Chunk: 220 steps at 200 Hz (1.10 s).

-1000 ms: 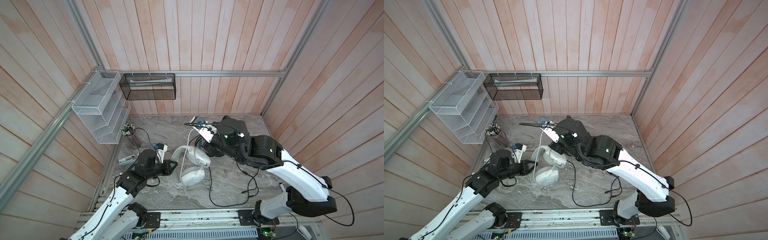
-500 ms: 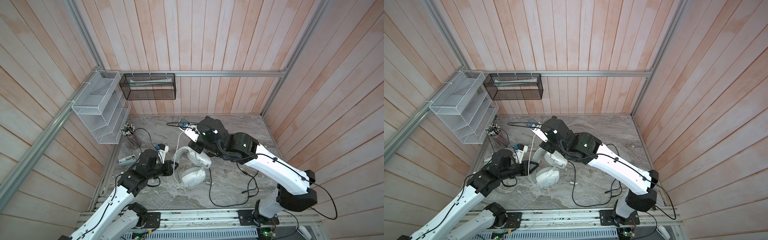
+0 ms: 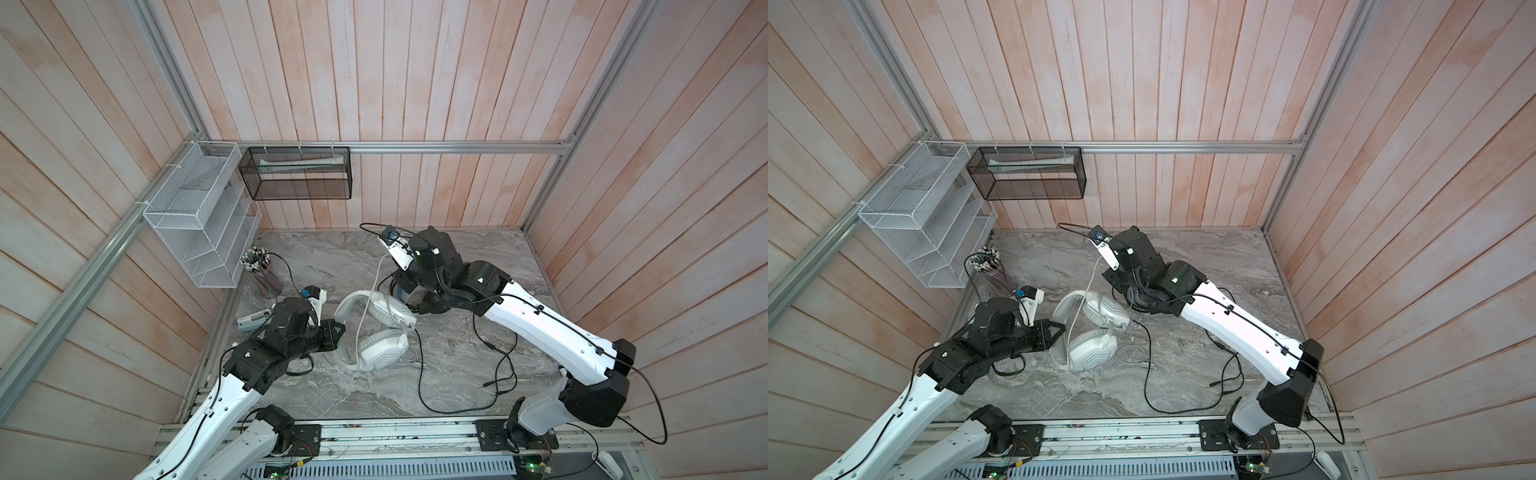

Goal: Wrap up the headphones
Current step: 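Draw the white cable around the headset with the right gripper, moving farther from the robot, then lift the white headset with the left gripper while the right gripper releases the cable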

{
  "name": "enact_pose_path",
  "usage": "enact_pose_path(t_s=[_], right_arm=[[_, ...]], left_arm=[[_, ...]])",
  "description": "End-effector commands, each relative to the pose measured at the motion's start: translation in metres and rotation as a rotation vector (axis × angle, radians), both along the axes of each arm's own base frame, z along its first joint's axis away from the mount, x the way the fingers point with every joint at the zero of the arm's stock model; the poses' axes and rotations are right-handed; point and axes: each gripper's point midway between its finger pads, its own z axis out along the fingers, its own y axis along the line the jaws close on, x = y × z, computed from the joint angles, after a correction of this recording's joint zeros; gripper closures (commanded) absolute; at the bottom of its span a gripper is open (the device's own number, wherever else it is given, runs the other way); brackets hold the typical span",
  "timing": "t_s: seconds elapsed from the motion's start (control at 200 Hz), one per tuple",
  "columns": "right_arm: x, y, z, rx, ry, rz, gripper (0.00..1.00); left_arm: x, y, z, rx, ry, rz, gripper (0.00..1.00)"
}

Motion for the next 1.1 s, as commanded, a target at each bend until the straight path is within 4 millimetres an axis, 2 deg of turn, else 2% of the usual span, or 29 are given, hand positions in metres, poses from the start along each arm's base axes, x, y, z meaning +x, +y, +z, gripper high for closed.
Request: enact_pose_path(t_s=[0.0,0.15,0.25,0.33,0.395,0.515,0.675,0.695,0.71,0.715,0.745,0.905,0.99,1.095], right_arm=[[0.008,-0.003,0.014,0.123,0.0,0.012,1.0],[0.021,-0.006,0.006,0.162,0.03,0.018,1.0],[0.032,-0.009,-0.002,0.184,0.055,0.015,1.0],[0.027,-0.001,-0.01,0.208,0.089,0.063,1.0],[0.022,0.001,-0.009,0.252,0.101,0.078,1.0],[0.014,-0.002,-0.004,0.342,0.082,0.102,0.86],[0.005,-0.004,-0.011,0.405,0.094,0.136,0.66],[0.003,-0.005,-0.023,0.399,0.11,0.131,0.64],[0.002,-0.006,-0.024,0.406,0.11,0.129,0.64],[0.002,-0.006,-0.026,0.41,0.112,0.127,0.6],[0.0,-0.008,-0.03,0.426,0.115,0.123,0.57],[-0.022,-0.011,-0.052,0.531,0.157,0.172,0.48],[-0.031,-0.017,-0.065,0.59,0.172,0.175,0.33],[-0.044,-0.022,-0.087,0.631,0.214,0.188,0.3]], left_arm=[[-0.003,0.002,0.047,-0.056,-0.116,-0.001,1.0],[-0.01,-0.003,0.071,-0.109,-0.134,-0.034,1.0],[-0.011,0.001,0.085,-0.118,-0.161,-0.015,1.0],[-0.012,0.004,0.096,-0.13,-0.185,0.001,1.0],[-0.013,0.006,0.107,-0.151,-0.199,0.014,1.0],[-0.012,0.015,0.131,-0.18,-0.225,0.075,1.0],[-0.006,0.027,0.156,-0.183,-0.229,0.171,1.0],[-0.005,0.028,0.159,-0.182,-0.228,0.179,1.0],[-0.005,0.029,0.161,-0.182,-0.227,0.183,1.0],[-0.005,0.029,0.162,-0.183,-0.227,0.185,1.0],[-0.003,0.03,0.165,-0.183,-0.224,0.196,1.0],[0.005,0.031,0.188,-0.181,-0.23,0.226,1.0],[0.011,0.032,0.201,-0.169,-0.244,0.241,1.0],[0.014,0.029,0.219,-0.182,-0.269,0.232,1.0]])
